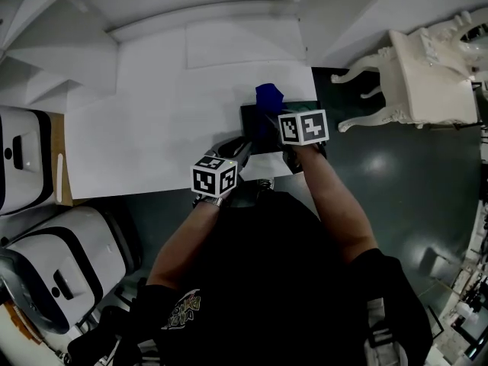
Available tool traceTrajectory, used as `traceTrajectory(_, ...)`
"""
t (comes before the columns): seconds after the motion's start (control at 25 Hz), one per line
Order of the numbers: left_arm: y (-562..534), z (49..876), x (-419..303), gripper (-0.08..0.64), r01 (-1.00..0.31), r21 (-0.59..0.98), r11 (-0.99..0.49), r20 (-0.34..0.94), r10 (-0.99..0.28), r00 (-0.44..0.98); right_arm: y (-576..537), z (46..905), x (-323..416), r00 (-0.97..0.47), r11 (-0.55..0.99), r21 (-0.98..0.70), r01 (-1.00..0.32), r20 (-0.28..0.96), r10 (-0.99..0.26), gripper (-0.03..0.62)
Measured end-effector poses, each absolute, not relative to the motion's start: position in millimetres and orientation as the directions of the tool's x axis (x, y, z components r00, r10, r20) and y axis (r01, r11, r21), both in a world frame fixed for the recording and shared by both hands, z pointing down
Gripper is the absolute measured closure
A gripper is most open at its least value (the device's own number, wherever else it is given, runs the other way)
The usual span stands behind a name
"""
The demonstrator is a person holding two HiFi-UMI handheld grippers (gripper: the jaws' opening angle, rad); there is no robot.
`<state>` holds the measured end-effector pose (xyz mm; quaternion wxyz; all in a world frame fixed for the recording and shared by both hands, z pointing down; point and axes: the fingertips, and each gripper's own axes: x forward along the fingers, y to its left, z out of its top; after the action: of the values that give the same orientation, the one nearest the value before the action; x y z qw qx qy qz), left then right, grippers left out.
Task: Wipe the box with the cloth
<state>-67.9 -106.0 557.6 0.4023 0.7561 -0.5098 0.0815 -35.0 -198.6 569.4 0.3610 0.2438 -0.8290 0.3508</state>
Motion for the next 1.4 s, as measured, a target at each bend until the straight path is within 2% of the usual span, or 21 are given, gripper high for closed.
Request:
traceTrajectory(0.88,-106,558,-69,0.462,-0.836,0.530,-0.143,0.533,-0.710,0.460,-246,568,86,-0.445,0.572,-0.230,-0.787,0.854,-0.269,0.497)
traceTrajectory(1.4,-106,558,-69,0.462,-0.839,0.526,-0.140,0.535,-0.712,0.454,-248,566,93,-0.458,0.568,-0.238,-0.788,0.843,-0.282,0.499)
